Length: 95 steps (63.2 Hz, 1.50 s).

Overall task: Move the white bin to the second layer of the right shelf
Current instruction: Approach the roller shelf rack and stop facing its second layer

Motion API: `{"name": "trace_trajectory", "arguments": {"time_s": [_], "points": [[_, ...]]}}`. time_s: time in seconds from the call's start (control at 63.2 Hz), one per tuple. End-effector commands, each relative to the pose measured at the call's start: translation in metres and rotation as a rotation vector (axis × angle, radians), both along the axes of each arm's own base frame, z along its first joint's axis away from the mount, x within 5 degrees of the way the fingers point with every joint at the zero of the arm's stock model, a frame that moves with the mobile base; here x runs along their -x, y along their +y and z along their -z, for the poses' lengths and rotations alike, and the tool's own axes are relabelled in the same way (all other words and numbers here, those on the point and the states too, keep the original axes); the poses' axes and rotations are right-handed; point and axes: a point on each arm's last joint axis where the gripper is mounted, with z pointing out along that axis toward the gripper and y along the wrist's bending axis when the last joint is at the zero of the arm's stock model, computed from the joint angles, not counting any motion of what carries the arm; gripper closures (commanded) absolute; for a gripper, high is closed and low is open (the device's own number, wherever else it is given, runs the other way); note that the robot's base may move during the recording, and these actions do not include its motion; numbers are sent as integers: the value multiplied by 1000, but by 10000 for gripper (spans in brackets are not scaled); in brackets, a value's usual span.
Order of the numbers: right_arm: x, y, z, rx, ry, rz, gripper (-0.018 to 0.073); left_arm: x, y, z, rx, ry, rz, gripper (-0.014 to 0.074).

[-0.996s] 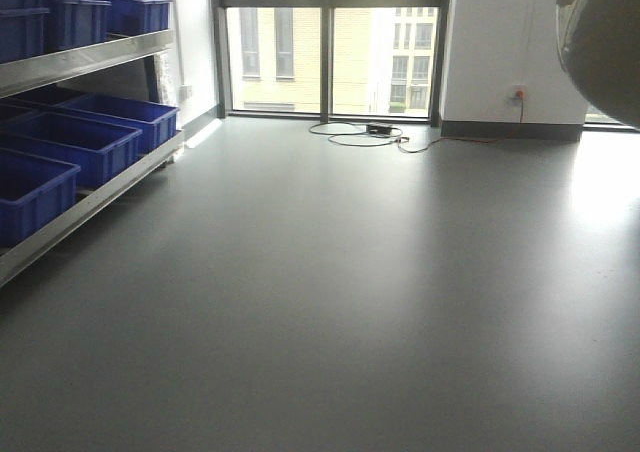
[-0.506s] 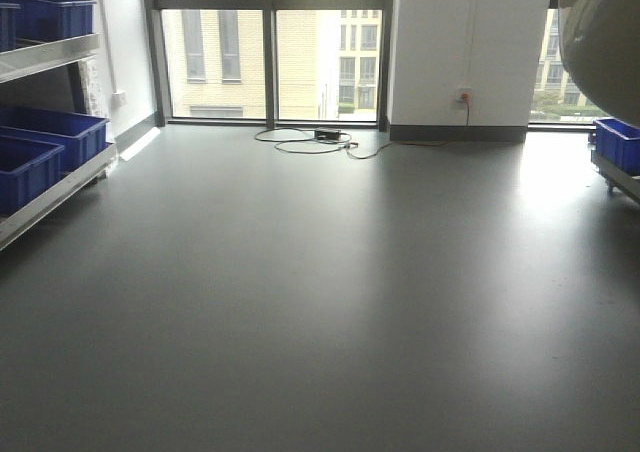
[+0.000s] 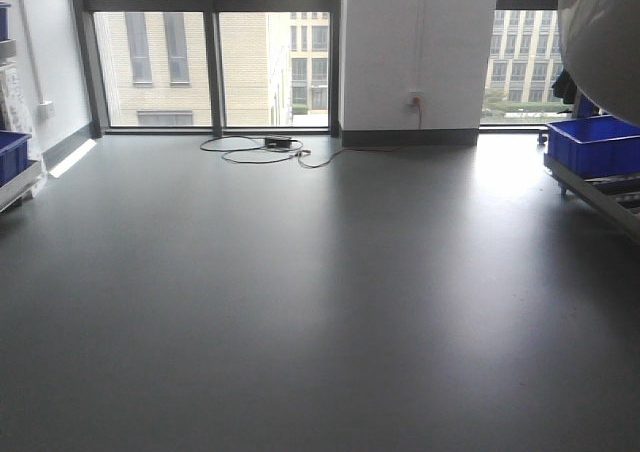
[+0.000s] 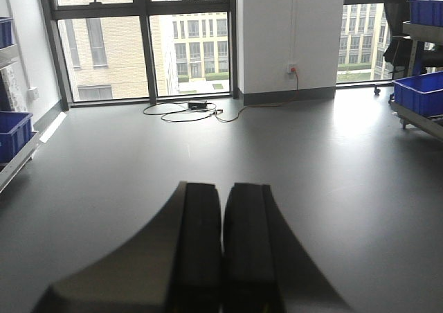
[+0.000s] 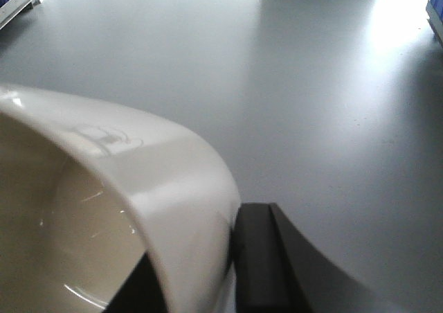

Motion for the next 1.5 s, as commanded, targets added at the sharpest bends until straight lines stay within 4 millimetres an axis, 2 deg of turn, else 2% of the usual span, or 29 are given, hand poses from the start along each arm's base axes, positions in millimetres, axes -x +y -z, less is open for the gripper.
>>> {"name": "trace_trajectory", "arguments": {"time_s": [0.0,1.486], "points": [[-1,0,-21,-25,-139,-1,502,0,0,4,19,-59,0,512],[-1,0,-21,-25,-139,-1,502,0,0,4,19,-59,0,512]]}}
